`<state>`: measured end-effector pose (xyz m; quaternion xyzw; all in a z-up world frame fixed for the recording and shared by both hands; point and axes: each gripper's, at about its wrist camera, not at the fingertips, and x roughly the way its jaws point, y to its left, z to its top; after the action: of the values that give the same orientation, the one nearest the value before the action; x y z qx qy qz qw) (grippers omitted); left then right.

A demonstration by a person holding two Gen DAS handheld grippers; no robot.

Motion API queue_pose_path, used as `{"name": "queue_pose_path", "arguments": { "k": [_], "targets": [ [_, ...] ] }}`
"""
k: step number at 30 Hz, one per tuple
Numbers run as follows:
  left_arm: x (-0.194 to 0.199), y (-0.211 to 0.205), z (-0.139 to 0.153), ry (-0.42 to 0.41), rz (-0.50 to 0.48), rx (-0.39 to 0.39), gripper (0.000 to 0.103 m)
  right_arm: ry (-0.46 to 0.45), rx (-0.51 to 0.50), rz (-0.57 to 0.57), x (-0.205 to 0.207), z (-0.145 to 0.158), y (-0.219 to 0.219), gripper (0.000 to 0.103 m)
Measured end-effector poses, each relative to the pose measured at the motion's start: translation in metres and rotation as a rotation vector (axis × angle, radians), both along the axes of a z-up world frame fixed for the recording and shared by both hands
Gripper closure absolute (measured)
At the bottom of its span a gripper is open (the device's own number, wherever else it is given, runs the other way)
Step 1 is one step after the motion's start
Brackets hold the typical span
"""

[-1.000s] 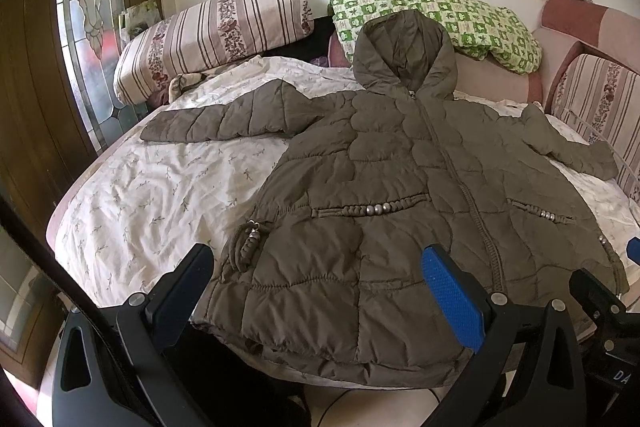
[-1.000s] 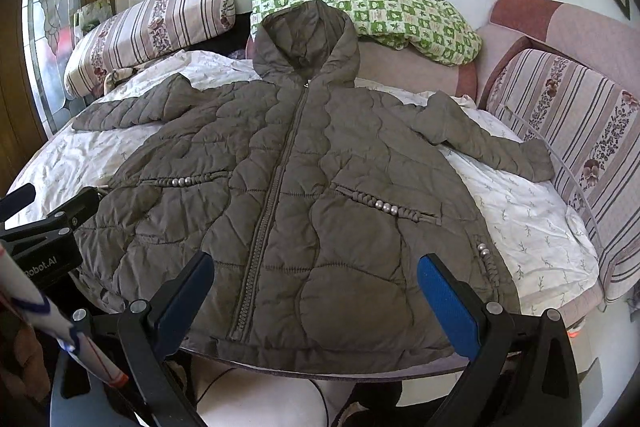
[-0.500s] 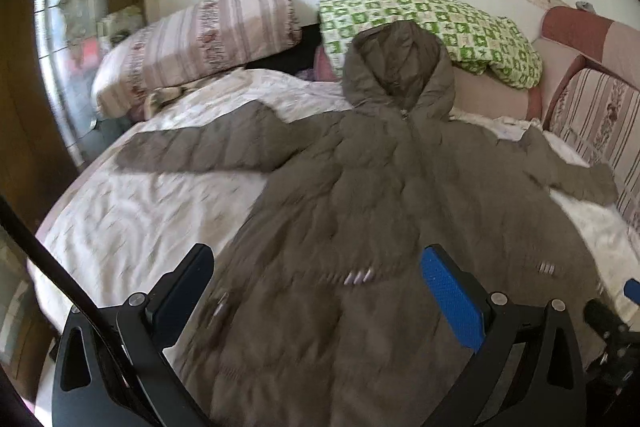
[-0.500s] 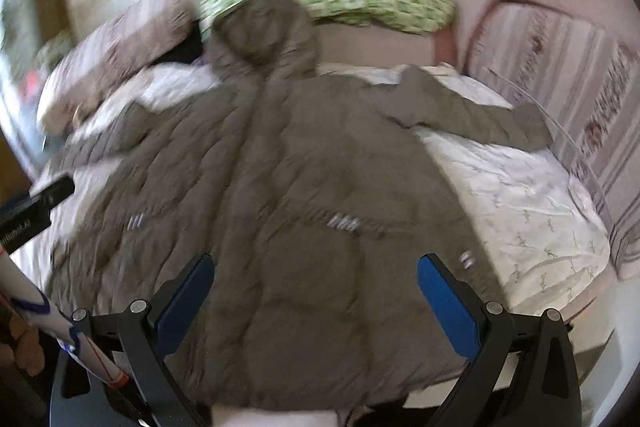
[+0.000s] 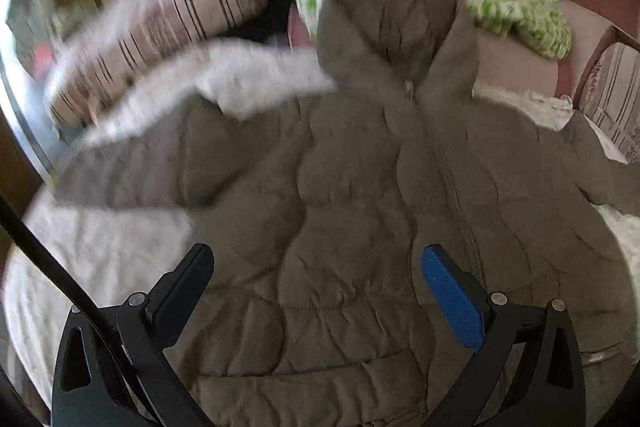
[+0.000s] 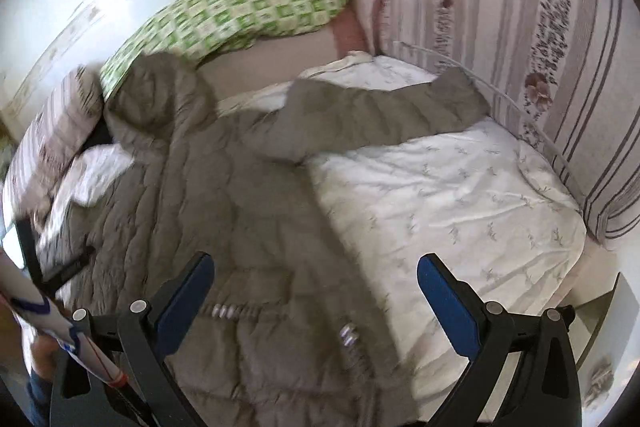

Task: Fold large clothes
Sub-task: 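Move the right gripper to the sleeve cuff beside the striped pillow, then grasp the sleeve cuff with the right gripper and lift it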

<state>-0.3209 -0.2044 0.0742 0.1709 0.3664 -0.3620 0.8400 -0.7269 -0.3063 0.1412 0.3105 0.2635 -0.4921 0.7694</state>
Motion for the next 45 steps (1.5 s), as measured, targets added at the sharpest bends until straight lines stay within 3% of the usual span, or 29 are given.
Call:
{"name": "queue_pose_path", "arguments": {
  "k": [1,4,6,9,13,19,24,33,36,38,39,45],
  "targets": [
    [0.008,0.0,0.002,0.02,0.001,-0.012,0.0,-0.016,0.003,-0.025,-0.008,0.004,-0.017,0.0],
    [0.025,0.006,0.007,-0.021,0.06,-0.029,0.0,-0.056,0.017,-0.119,-0.032,0.013,-0.06,0.0],
    [0.036,0.012,0.007,0.006,0.088,-0.044,0.0,-0.08,0.043,-0.163,-0.046,0.015,-0.091,0.0],
    [0.043,0.014,0.005,0.045,0.104,-0.054,0.0,-0.14,0.082,-0.203,-0.062,0.011,-0.132,0.0],
    [0.04,0.01,0.005,0.033,0.097,-0.047,0.0,-0.163,0.121,-0.277,-0.076,-0.004,-0.186,0.003],
    [0.037,0.0,0.003,0.022,0.068,-0.043,0.0,-0.176,0.184,-0.329,-0.095,-0.045,-0.253,0.043],
    [0.037,-0.007,0.001,-0.002,0.056,-0.036,0.0,-0.142,0.198,-0.407,-0.112,-0.074,-0.295,0.043],
    [0.036,-0.019,-0.006,-0.039,0.046,-0.023,0.0,-0.148,0.196,-0.476,-0.128,-0.111,-0.342,0.043],
    [0.036,-0.023,-0.011,-0.048,0.043,0.0,0.0,-0.135,0.195,-0.477,-0.13,-0.118,-0.35,0.054],
    [0.036,-0.025,-0.013,-0.047,0.042,0.004,0.0,-0.121,0.182,-0.447,-0.126,-0.119,-0.351,0.077],
    [0.036,-0.026,-0.013,-0.049,0.043,0.006,0.0,-0.128,0.166,-0.443,-0.126,-0.115,-0.347,0.081],
    [0.035,-0.024,-0.012,-0.05,0.041,0.001,0.0,-0.171,0.031,-0.422,-0.127,-0.063,-0.311,0.087]
  ]
}}
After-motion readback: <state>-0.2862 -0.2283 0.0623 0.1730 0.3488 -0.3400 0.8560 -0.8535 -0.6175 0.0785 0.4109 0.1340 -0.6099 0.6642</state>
